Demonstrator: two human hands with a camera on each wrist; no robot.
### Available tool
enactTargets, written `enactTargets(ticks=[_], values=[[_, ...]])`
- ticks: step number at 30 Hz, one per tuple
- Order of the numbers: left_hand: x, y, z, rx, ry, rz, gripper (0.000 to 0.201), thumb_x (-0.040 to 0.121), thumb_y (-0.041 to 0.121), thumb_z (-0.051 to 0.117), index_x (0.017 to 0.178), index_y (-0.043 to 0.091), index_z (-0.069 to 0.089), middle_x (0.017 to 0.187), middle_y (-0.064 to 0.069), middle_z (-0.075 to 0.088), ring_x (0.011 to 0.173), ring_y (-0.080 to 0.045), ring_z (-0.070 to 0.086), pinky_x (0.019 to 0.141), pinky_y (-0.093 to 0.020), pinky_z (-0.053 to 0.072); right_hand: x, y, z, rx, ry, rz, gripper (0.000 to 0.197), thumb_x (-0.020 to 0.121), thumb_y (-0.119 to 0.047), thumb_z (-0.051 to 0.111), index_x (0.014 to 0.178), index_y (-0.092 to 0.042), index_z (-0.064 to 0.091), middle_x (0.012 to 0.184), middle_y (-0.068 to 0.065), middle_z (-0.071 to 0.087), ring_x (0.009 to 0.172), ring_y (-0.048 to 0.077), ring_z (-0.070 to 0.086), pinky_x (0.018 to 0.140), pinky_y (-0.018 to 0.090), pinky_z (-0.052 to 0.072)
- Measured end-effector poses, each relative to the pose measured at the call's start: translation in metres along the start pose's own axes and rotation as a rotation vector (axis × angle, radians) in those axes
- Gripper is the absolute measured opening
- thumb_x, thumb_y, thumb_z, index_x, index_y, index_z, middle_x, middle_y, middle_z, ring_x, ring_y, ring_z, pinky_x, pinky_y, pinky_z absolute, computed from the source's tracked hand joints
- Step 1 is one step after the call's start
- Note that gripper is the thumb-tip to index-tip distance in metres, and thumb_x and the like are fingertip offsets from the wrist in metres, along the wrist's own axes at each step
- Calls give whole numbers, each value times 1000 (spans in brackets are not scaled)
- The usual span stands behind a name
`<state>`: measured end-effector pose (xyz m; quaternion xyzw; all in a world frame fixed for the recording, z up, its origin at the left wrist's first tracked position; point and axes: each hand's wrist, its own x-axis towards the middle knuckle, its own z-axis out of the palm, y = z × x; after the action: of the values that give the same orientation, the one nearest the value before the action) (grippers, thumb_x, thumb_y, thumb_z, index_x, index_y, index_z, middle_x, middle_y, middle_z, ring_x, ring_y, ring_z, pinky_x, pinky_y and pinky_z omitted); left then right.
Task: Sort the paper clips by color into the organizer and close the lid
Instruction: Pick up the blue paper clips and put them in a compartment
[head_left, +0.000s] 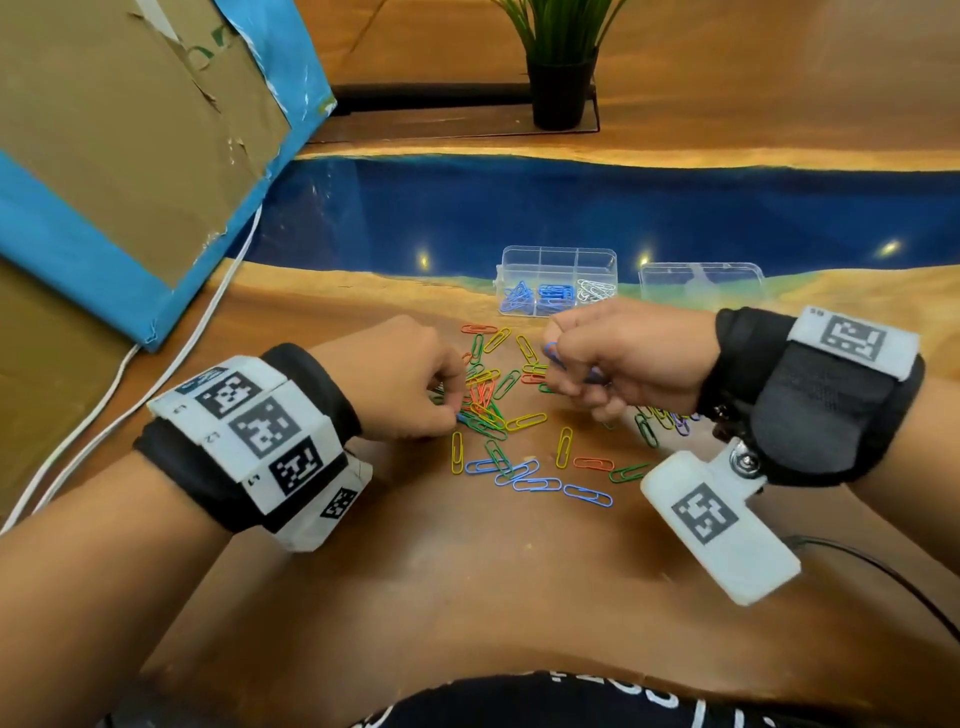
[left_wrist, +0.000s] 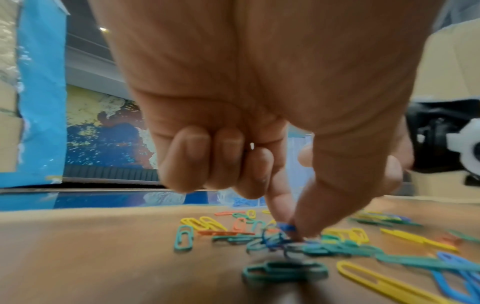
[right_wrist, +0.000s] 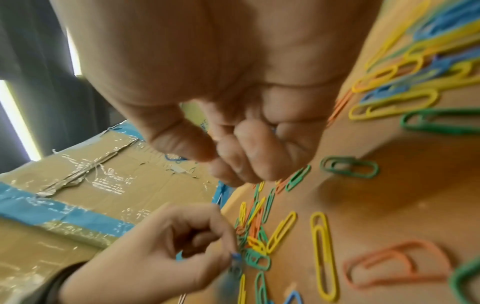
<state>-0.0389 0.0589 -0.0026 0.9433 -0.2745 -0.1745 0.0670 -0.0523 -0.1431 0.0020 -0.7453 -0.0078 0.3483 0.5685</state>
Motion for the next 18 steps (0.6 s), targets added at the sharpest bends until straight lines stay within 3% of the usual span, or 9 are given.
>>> enactTargets(ticks=[2, 3, 6, 9, 12, 15, 18], values=[[-1, 1, -2, -33, 53, -14, 6, 75, 23, 62, 74, 18, 65, 62, 7, 56, 60, -9, 49, 61, -24, 41, 1, 3, 2, 95, -46, -40, 27, 76, 11, 35, 66, -14, 36, 53, 6, 43, 38, 12, 31, 37, 13, 24], [-2, 1, -2, -86, 64, -29, 7, 75, 22, 62, 71, 16, 61, 58, 6, 52, 55, -8, 45, 57, -21, 38, 0, 4, 5, 145, -82, -47, 26, 68, 11, 37, 66, -15, 35, 52, 5, 44, 38, 12, 31, 37, 13, 23], [-7, 4, 1, -536, -41, -73, 13, 67, 25, 61, 66, 18, 50, 55, 5, 48, 48, -7, 37, 47, -16, 32, -3, 5, 12, 224, -169, -67, 26, 49, 6, 32, 65, -15, 32, 47, 4, 46, 36, 11, 30, 36, 13, 20], [-9, 6, 6, -928, -128, -116, 15, 58, 17, 52, 70, 15, 44, 55, -2, 49, 41, -10, 35, 39, -16, 30, -4, 6, 14, 216, -172, -107, 29, 48, 7, 31, 68, -14, 34, 47, 5, 47, 37, 12, 31, 35, 14, 21], [-10, 9, 9, -1032, -159, -126, 19, 61, 7, 40, 78, 15, 45, 52, 1, 48, 36, -10, 37, 35, -15, 29, -10, 5, 12, 156, -139, -113, 33, 54, 9, 35, 74, -14, 45, 49, 4, 49, 38, 11, 33, 37, 15, 19], [-10, 12, 13, -876, -171, -121, 18, 64, 14, 45, 81, 18, 52, 53, 7, 47, 40, -9, 38, 38, -16, 32, -19, 4, 12, -87, -85, -53, 30, 75, 9, 40, 80, -17, 54, 55, 1, 48, 38, 7, 32, 39, 16, 20], [-12, 17, 16, -319, -96, 2, 6, 75, 26, 64, 77, 23, 58, 50, 8, 46, 47, -4, 43, 52, -13, 35, -34, 5, 21, -637, -51, -40, 10, 79, -22, 55, 85, -19, 62, 57, -6, 52, 49, 8, 43, 49, 23, 37]])
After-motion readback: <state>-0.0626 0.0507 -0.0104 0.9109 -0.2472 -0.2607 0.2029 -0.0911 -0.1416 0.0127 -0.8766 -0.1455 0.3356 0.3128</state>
